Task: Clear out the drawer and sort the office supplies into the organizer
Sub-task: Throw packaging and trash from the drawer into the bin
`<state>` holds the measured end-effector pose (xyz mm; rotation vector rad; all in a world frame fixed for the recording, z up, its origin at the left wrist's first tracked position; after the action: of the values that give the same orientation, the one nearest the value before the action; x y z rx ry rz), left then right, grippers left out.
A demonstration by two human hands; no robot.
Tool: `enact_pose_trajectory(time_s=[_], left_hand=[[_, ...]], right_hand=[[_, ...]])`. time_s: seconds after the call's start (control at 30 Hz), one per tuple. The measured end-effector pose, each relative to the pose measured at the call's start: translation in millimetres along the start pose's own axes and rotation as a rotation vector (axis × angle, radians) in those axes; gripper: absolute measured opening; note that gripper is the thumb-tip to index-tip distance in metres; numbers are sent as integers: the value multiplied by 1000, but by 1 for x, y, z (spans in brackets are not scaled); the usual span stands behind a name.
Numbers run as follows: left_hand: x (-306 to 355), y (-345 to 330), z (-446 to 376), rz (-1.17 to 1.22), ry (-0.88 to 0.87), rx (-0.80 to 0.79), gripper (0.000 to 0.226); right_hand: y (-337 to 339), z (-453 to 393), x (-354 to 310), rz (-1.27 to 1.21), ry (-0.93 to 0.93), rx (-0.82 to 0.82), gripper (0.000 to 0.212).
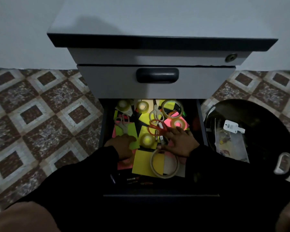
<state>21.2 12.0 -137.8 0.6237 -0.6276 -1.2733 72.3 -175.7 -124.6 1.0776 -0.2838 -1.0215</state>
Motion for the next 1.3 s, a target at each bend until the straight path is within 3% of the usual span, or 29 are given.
enact_pose_trajectory(time_s=[0.1, 0.2, 0.3, 0.4, 0.7, 0.8, 0.93, 1.1, 1.3], left_hand=[[-2, 30, -1, 105, 25, 260, 42], [-2, 51, -12, 147, 5, 410, 54], [-2, 59, -38, 125, 18, 346, 75], [-5, 60, -70, 155, 19, 283, 84], [2, 69, -116, 375, -72, 235, 81], [-1, 70, -111, 328, -47, 245, 79], [-5, 63, -102, 242, 3, 193, 97], [2, 58, -73, 143, -25, 224, 67], [-1, 42, -59, 133, 16, 87, 75]], right_hand=[[24, -4, 0, 32, 23, 172, 112], [32, -21, 8, -68, 37, 217, 97], [34, -41, 13, -75, 20, 167, 79], [40, -64, 15, -83, 4, 154, 78], [43, -106, 28, 8, -110, 16, 79], [46, -104, 28, 67, -117, -10, 80], [38, -91, 25, 90, -104, -35, 81], [27, -79, 20, 73, -94, -50, 82], [23, -70, 12, -4, -76, -91, 82]])
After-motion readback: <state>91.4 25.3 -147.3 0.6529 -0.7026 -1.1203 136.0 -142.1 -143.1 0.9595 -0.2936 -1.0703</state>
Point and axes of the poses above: each hand's wrist, its own z-axis away from the middle knuckle, its own y-axis out of the back of the hand, x = y × z, the point moved 8 cm from there along -z, towards the middle knuckle, and after that the axes turned 9 degrees about y, right-handed, at the moved point
